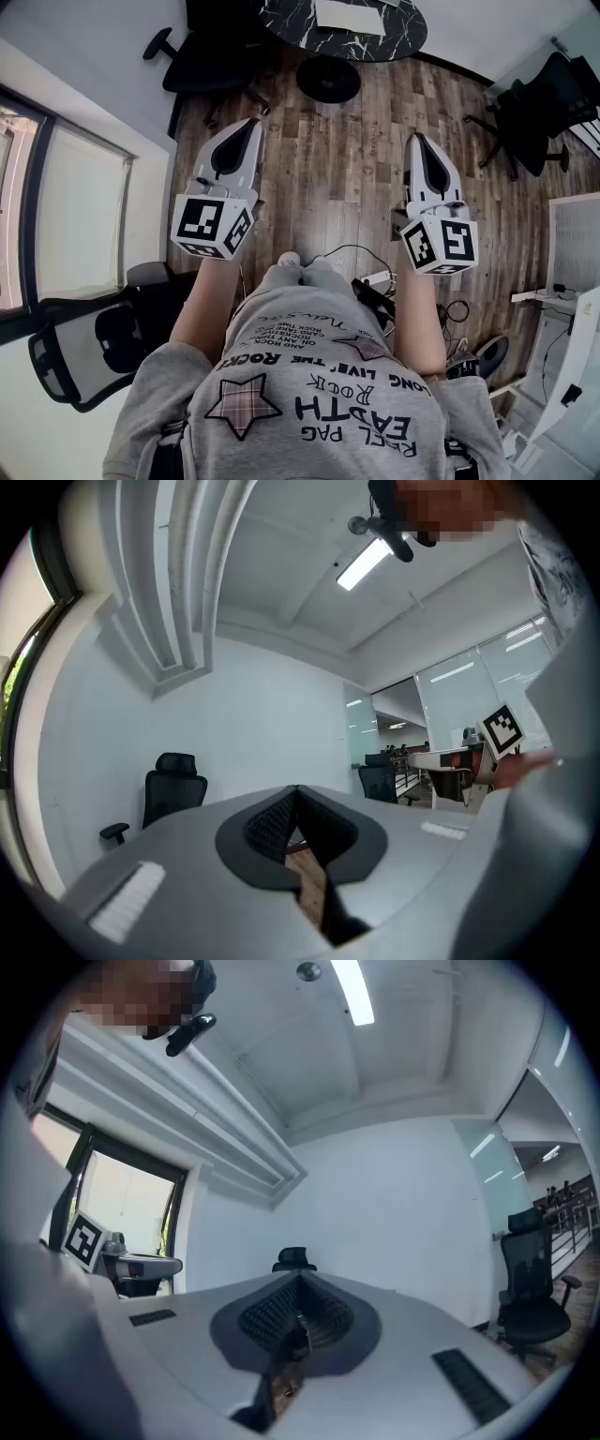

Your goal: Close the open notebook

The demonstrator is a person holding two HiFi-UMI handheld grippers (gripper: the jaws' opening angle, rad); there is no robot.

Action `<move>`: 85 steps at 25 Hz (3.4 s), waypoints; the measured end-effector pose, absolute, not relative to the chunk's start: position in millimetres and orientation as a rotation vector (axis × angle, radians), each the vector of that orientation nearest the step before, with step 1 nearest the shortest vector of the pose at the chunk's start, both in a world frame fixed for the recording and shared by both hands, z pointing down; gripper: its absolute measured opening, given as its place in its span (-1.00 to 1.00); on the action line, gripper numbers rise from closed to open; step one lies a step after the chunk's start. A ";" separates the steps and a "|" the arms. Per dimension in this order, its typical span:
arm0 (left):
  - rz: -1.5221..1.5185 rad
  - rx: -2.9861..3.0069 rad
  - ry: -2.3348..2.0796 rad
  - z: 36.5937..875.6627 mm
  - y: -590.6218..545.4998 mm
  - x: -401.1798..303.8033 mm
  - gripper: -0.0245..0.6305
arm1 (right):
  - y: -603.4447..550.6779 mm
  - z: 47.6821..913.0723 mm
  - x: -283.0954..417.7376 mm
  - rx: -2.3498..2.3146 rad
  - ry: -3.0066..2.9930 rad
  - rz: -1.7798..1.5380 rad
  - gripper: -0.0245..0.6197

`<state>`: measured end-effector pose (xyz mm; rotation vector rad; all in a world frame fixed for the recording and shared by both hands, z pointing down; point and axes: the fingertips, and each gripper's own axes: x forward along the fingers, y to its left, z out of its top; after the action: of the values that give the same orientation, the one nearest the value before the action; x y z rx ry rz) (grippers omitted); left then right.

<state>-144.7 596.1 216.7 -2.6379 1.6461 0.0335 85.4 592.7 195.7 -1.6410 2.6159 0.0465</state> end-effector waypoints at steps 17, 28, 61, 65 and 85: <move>0.040 -2.626 1.645 212.0 585.6 -97.4 -0.90 | 589.6 180.1 119.5 -1.548 2.588 0.070 -0.89; 0.026 -2.608 1.679 213.8 565.6 -78.3 -0.90 | 562.8 181.2 132.3 -1.476 2.630 0.055 -0.89; 0.066 -2.696 1.534 213.6 308.5 -138.6 -0.90 | 330.2 183.2 65.2 -1.591 2.557 0.049 -0.89; 0.060 -2.710 1.526 216.0 290.1 -140.9 -0.90 | 313.5 184.9 63.6 -1.605 2.555 0.037 -0.89; 0.071 -2.677 1.620 226.3 198.0 -148.8 -0.90 | 201.8 195.1 40.9 -1.475 2.653 0.011 -0.88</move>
<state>-148.8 198.0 226.3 -2.6775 1.6203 0.0715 40.9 201.8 195.1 -1.4746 2.6531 0.0108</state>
